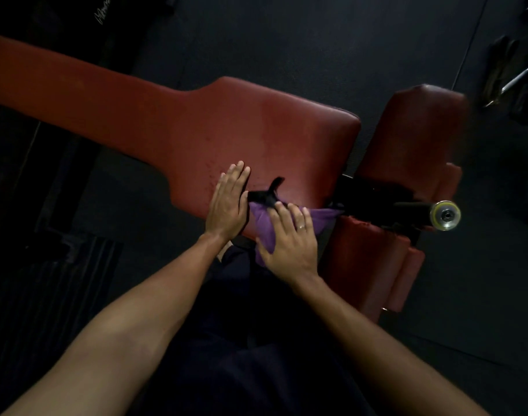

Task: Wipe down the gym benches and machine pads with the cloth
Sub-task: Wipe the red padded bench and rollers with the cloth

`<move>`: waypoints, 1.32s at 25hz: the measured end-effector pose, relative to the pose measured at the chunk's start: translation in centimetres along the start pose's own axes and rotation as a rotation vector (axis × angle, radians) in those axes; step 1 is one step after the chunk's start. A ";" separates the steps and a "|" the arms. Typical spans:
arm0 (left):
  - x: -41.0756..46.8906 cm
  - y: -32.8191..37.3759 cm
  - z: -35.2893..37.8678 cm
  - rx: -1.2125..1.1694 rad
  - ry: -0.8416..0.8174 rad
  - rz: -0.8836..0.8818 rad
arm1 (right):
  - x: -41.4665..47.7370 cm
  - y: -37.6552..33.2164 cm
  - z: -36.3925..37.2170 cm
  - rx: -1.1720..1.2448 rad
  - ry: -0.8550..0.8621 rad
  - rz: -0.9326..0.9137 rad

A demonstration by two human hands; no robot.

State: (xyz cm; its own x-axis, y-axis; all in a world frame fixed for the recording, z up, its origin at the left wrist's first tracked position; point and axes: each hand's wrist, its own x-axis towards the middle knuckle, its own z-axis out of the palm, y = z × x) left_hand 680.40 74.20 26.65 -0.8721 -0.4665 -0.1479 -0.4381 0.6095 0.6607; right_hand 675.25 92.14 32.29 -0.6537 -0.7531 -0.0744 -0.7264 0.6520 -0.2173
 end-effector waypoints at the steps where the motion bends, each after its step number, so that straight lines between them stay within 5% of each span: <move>1: 0.1 -0.1 0.0 -0.002 0.004 0.003 | 0.2 0.3 0.1 -0.004 -0.001 -0.052; 7: -0.2 -0.6 0.6 0.016 0.049 0.022 | 9.2 1.4 -0.8 -0.021 0.073 0.217; 14: -0.2 -0.4 0.5 0.019 0.055 0.026 | -1.5 2.2 -0.5 -0.063 -0.021 -0.153; 18: -0.2 -0.6 0.4 -0.012 0.048 0.019 | -2.7 3.7 -0.3 -0.049 -0.025 -0.061; 22: -0.4 -1.4 0.5 -0.143 0.132 0.011 | 0.9 -2.3 1.7 -0.072 -0.105 -0.054; 28: -0.9 -4.2 -0.1 -0.087 0.262 -0.152 | 2.8 -1.6 2.0 -0.068 -0.049 -0.260; 33: -1.6 -5.3 -0.1 -0.065 0.364 -0.369 | 0.4 1.0 0.9 -0.090 -0.033 -0.233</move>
State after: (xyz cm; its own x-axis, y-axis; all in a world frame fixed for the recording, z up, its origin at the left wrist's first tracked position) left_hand 684.14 71.65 23.51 -0.5252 -0.8422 -0.1218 -0.6775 0.3272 0.6588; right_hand 674.43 92.37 31.22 -0.4605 -0.8853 -0.0647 -0.8734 0.4649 -0.1452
